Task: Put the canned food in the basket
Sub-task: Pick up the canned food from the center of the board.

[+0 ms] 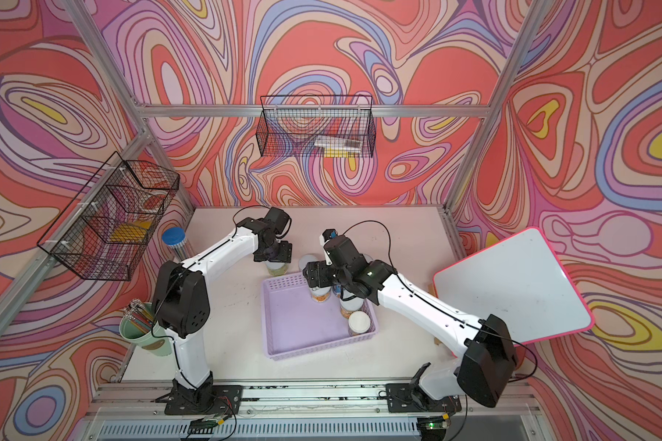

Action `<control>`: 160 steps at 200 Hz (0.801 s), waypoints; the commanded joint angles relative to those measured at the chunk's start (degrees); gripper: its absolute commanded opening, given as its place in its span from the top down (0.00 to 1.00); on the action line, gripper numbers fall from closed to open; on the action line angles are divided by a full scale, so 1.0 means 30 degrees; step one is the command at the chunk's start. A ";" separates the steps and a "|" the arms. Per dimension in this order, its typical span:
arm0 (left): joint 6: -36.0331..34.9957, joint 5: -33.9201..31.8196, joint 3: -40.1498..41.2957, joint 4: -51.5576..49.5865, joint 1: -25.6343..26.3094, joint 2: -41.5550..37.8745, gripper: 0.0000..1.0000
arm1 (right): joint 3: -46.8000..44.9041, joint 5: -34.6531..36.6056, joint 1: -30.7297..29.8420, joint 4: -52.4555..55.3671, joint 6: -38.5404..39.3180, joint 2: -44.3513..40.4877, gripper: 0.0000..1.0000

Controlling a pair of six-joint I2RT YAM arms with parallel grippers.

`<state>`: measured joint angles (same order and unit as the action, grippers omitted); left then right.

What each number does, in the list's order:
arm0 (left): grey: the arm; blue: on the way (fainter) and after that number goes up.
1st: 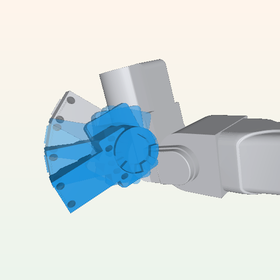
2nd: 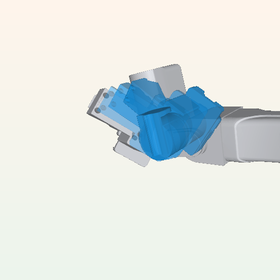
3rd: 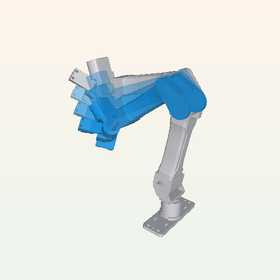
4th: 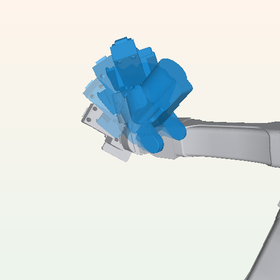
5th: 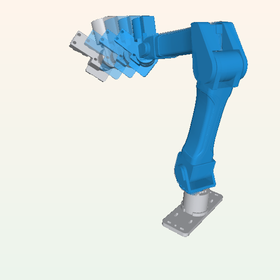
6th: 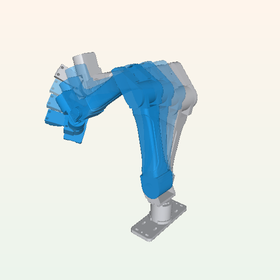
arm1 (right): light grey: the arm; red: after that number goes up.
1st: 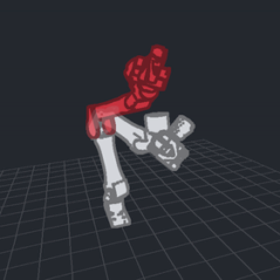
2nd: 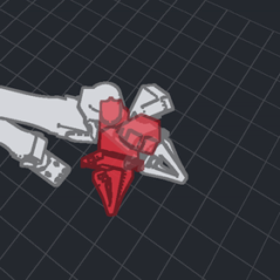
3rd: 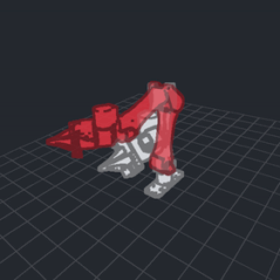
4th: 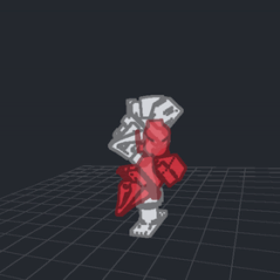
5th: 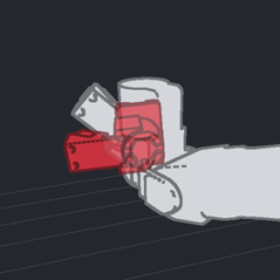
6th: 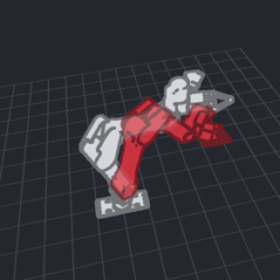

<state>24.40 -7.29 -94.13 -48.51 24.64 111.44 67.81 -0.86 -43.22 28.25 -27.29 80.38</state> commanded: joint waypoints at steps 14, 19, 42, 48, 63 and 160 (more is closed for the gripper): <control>-0.0690 -0.0094 -0.0302 -0.0648 -0.0158 -0.0724 0.38 | 0.0593 0.0340 -0.0176 0.0215 0.0212 -0.0376 0.15; -0.0721 -0.0064 -0.0192 -0.0624 -0.0158 -0.0838 0.38 | 0.0692 0.0448 -0.0254 0.0249 0.0261 -0.0318 0.15; -0.0832 -0.0133 0.0190 -0.0548 -0.0158 -0.1657 0.39 | 0.1291 0.1022 -0.0827 0.0528 0.0480 0.0204 0.15; -0.0840 -0.0148 0.0305 -0.0551 -0.0158 -0.1894 0.39 | 0.1487 0.1158 -0.1001 0.0584 0.0553 0.0375 0.15; -0.0891 -0.0200 0.0532 -0.0572 -0.0159 -0.2465 0.40 | 0.1825 0.1421 -0.1369 0.0579 0.0597 0.0680 0.15; -0.1187 0.0929 0.2988 -0.0583 -0.0136 -0.6631 0.40 | 0.2134 0.2322 -0.2608 0.0492 0.0373 0.0853 0.15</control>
<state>21.85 -5.93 -86.67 -50.24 24.64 95.37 73.52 4.73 -50.37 29.61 -26.00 83.15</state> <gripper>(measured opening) 0.793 0.847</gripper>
